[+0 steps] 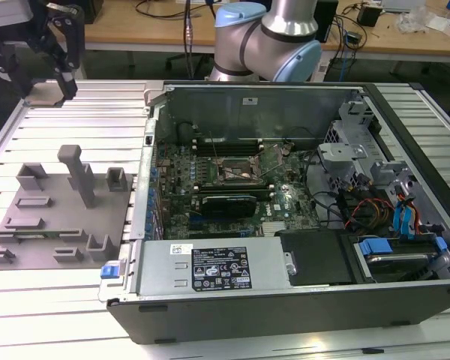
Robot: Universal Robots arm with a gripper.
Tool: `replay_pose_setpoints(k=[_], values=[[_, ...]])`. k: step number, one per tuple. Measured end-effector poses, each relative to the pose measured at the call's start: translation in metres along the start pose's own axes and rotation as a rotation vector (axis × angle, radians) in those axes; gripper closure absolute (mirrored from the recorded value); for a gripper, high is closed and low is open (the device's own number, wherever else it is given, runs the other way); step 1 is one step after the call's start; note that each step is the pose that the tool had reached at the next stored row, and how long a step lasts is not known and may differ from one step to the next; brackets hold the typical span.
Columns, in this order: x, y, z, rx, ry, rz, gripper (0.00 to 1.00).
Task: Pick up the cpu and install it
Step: 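Pick up the cpu and move it towards the insertion slot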
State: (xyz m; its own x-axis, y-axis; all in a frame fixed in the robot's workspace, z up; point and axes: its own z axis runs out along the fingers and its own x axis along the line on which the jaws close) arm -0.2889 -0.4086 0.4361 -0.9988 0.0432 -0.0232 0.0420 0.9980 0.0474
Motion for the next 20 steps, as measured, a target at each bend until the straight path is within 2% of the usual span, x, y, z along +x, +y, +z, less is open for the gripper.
replay_pose_setpoints(k=[5,10,18,20], values=[[-0.0082,0.0003,0.0002,0.0001,0.0001,0.0,0.45],[-0.0208,0.0009,0.0006,-0.0001,0.0,0.0,0.45],[-0.0453,0.0019,0.0012,0.0,0.0,0.0,0.45],[-0.0544,0.0023,0.0014,0.0001,0.0,0.0,0.45]])
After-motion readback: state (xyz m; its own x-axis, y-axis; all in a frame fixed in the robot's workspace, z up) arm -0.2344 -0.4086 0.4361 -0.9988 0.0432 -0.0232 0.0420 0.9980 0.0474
